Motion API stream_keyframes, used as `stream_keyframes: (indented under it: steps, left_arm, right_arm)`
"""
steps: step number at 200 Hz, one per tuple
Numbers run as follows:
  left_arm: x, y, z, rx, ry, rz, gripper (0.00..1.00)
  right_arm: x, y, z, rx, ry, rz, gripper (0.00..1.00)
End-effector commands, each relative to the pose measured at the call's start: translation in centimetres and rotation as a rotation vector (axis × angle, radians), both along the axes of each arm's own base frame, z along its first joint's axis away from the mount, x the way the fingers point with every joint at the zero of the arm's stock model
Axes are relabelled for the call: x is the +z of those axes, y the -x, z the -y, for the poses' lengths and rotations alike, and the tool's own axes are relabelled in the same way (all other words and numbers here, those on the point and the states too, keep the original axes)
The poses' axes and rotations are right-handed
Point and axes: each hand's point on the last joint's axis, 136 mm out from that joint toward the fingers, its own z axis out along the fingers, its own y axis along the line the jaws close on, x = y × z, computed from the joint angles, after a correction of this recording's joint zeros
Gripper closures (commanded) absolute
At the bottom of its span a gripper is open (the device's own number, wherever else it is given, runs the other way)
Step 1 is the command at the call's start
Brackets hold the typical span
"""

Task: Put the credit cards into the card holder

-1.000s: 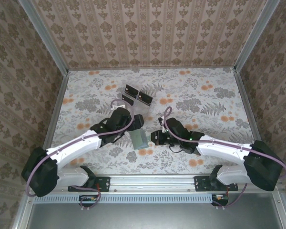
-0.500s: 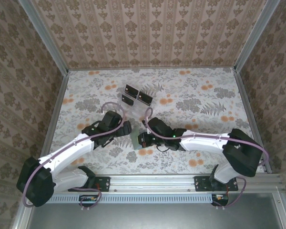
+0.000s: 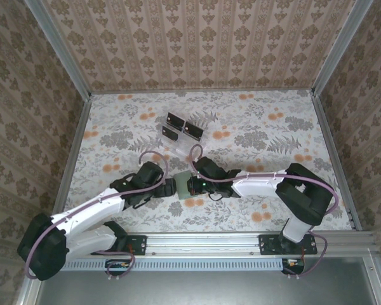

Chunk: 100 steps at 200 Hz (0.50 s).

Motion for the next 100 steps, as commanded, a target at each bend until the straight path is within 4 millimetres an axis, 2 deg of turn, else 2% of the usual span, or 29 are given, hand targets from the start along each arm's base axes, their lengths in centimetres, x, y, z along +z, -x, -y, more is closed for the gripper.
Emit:
stream_keyframes:
  steps: [1,45,100]
  left_arm:
    - [-0.2,0.2,1.4,-0.061,0.031,0.014,0.0]
    - [-0.8,0.5,3.1,-0.116,0.04,0.014,0.0]
    - [-2.1,0.8,3.2,-0.115,0.02,0.0,0.0]
  right_arm:
    - [-0.8,0.0,0.2,-0.005,0.002,-0.001,1.0]
    - [-1.4,0.0,0.4,-0.014,-0.004,-0.017,1.0]
    - [-1.7,-0.2,0.8,-0.025,-0.013,-0.029,1.0]
